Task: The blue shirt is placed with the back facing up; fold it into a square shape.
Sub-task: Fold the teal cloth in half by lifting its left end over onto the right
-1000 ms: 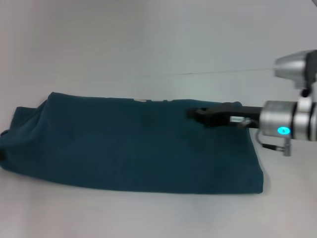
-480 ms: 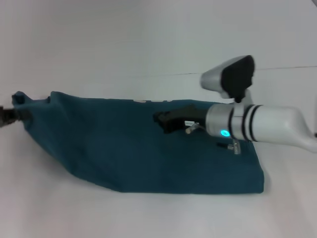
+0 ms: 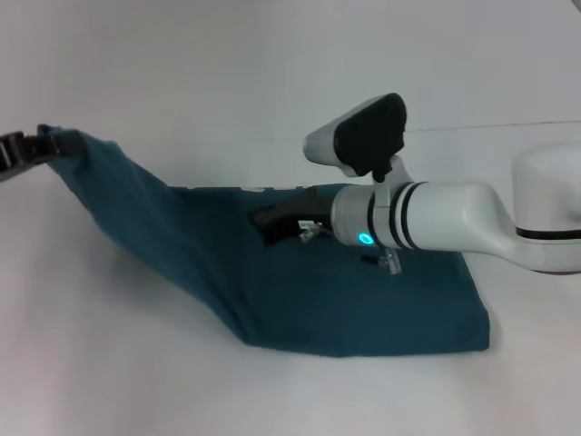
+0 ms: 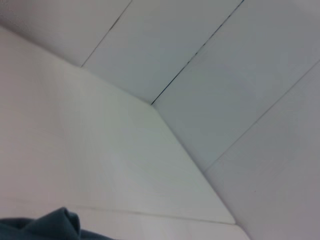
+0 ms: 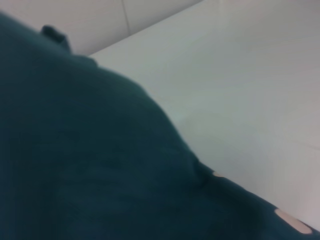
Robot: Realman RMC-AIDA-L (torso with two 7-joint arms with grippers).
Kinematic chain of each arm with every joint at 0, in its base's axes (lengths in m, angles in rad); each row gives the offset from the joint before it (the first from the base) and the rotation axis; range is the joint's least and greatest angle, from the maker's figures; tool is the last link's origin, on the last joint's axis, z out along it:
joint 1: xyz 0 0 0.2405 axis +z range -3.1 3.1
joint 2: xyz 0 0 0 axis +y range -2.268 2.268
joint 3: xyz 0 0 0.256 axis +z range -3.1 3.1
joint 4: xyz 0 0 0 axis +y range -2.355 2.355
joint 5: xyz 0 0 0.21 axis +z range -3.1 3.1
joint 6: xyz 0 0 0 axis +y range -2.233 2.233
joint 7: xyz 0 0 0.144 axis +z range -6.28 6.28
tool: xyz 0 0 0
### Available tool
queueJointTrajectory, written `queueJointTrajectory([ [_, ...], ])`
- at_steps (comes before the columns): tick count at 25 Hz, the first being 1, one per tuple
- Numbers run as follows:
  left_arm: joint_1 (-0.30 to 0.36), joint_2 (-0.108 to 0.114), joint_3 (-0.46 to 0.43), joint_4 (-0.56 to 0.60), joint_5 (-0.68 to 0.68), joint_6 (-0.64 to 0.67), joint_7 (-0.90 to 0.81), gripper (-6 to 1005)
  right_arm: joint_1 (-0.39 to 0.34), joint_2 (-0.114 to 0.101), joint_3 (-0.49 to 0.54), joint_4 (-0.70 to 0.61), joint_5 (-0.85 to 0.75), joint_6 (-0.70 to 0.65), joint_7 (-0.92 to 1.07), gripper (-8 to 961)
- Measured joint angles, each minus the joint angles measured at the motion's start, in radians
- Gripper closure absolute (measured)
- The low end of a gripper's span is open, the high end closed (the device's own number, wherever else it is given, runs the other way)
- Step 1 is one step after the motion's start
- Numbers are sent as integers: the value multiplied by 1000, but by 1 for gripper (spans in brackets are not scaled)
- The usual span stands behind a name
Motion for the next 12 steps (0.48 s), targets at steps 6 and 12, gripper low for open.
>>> queueJointTrajectory([
  [6,-29,10,0,-1,-12,0,3,980,29,1,-8,26,-8,9,-1,932],
  [12,-59,10,4,-2,-20,-3,6,980,45,2,-11,54,-14,0,-13,932],
])
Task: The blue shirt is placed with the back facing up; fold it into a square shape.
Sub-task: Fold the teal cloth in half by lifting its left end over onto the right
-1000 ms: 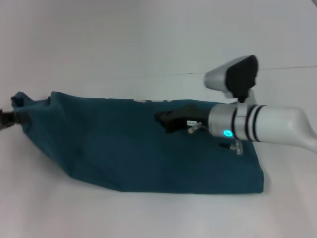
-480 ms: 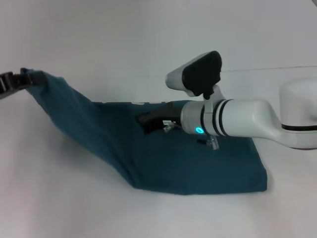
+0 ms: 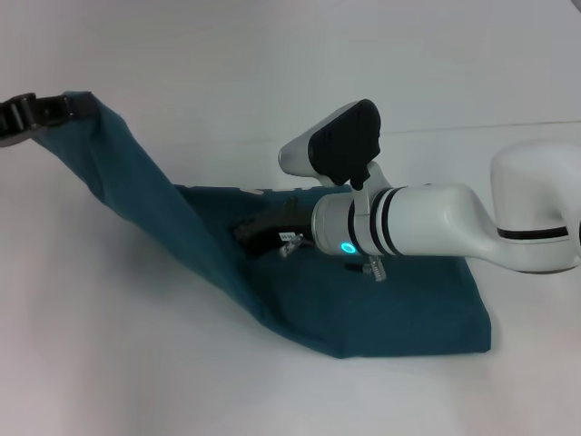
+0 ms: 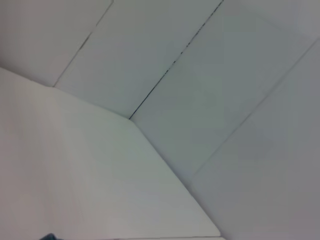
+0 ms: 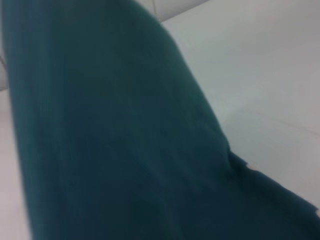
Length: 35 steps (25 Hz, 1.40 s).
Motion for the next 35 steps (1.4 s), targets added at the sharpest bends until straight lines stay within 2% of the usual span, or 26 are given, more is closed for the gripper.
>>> queueJointTrajectory([
  [12,-29,-6,46,-18,-11,-59,11,981,68,0,4,82,-48,-67,0,932],
  [20,-62,-7,51,-67,-12,-81,39,979,74,-1,15,86,-87,-140,37,932],
  [29,-55,-9,55,-70,-61,-85,52,977,-17,-10,46,24,-85,-116,48,933],
  [35,-63,-11,70,-70,-93,-73,57,976,-54,-11,62,-8,-81,-95,46,933],
])
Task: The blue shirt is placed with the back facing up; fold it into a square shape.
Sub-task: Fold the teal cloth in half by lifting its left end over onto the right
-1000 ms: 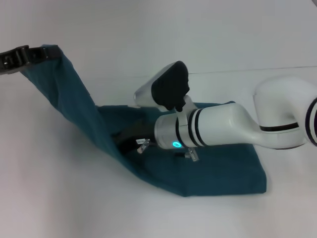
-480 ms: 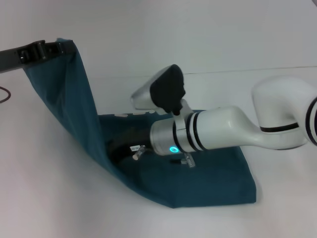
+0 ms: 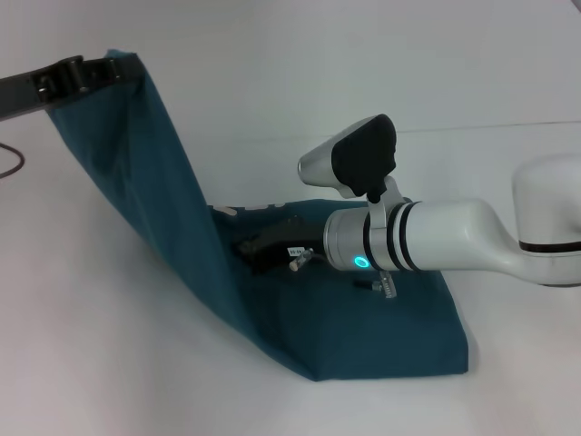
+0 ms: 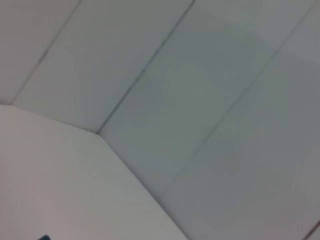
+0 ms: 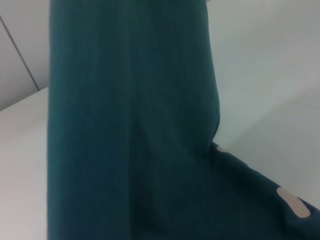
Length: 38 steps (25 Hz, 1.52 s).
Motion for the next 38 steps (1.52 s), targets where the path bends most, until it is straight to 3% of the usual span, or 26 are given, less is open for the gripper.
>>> queueJointTrajectory([
  [8,-2,-28,108,-2,-117,5,11,975,10,7,0,14,-5,-13,-28,933],
  [15,-3,-74,191,-10,-227,6,47,973,-8,5,26,51,-1,-47,-74,933],
  [18,-3,-100,229,-13,-259,7,64,973,-79,-3,83,33,0,-53,-92,933],
  [20,-3,-106,235,-13,-263,6,67,972,-154,-9,127,-19,0,-89,-96,933],
  [21,-3,-136,252,-14,-273,2,82,972,-191,-11,142,-54,1,-119,-95,933],
  [23,-4,-146,268,-21,-282,-4,92,972,-273,-13,169,-141,1,-199,-85,933],
  [32,-20,-154,488,-225,-505,-100,230,970,-535,-32,184,-574,24,-498,117,933],
  [33,-40,-156,587,-308,-609,-141,290,970,-552,-35,182,-603,25,-507,135,933],
  [38,-74,-156,791,-419,-835,-212,399,969,-615,-47,175,-694,24,-540,184,933],
])
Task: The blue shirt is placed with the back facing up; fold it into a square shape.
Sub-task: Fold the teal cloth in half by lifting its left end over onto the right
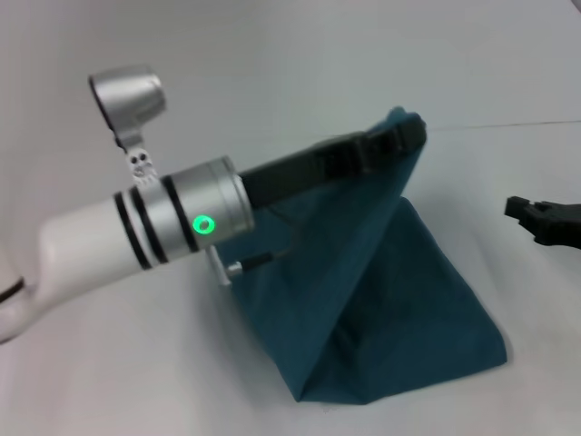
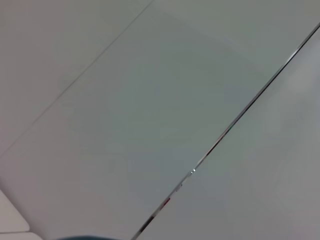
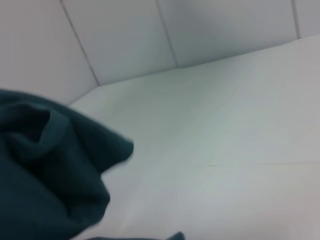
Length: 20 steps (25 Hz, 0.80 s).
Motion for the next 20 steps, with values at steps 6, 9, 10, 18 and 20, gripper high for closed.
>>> queueJointTrajectory([
  [6,-8,0,297,-25,-267,-107,65,967,-14,-7,-7,-12,-22,-9,9,932],
  [9,-12,0,394,-20,-342,-147,68,967,-10,-10,-23,-14,-39,-19,27,932],
  [10,-12,0,421,-16,-364,-160,70,967,-8,-12,-35,-14,-42,-21,36,932],
  [18,-13,0,609,40,-502,-251,82,965,-1,-20,-82,-16,-45,-31,70,933],
  [20,-13,0,639,49,-521,-267,83,965,0,-23,-87,-17,-45,-36,79,932],
])
